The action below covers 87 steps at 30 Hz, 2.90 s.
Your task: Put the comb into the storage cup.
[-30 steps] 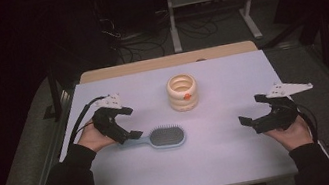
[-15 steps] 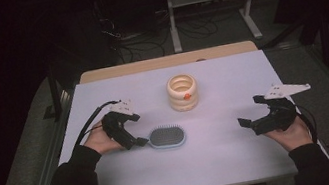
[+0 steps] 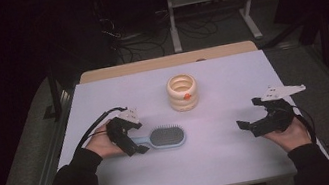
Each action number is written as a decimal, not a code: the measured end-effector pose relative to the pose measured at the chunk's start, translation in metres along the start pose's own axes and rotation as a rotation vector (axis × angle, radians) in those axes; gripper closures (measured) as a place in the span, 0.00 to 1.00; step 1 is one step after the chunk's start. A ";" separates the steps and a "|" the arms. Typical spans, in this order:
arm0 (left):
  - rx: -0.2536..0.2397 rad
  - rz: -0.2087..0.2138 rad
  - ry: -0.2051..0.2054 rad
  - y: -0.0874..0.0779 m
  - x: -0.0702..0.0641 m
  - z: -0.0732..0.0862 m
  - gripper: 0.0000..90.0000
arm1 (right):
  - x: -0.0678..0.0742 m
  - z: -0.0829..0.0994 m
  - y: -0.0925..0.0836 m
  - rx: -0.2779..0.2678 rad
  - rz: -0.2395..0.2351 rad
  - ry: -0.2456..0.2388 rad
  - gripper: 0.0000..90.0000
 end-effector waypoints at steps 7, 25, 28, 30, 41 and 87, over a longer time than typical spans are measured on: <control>0.020 -0.012 0.006 0.004 0.005 0.004 0.05 | 0.000 0.001 0.001 0.009 -0.003 -0.001 0.00; 0.113 0.009 0.051 0.018 0.014 0.011 0.39 | 0.002 0.004 0.004 0.034 -0.022 0.003 0.00; 0.129 -0.001 0.073 0.019 0.015 0.011 0.49 | 0.003 0.003 0.004 0.031 -0.026 0.001 0.00; 0.143 -0.021 0.095 0.020 0.015 0.011 0.55 | 0.002 0.003 0.003 0.030 -0.025 0.003 0.00; 0.181 -0.011 0.125 0.024 0.014 0.008 0.69 | 0.003 0.003 0.005 0.035 -0.027 -0.001 0.00; 0.089 0.004 0.069 -0.009 0.021 0.004 0.77 | 0.001 0.003 0.003 0.021 0.000 0.000 0.00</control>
Point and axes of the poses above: each handheld gripper's, and its own axes: y roughly forward along the jaws, z roughly out of its underside, x roughly to its left, the point moved 4 cm from there along y, roughly forward along the jaws, and after that the axes turned 8 degrees about -x, right-handed, at the moved point
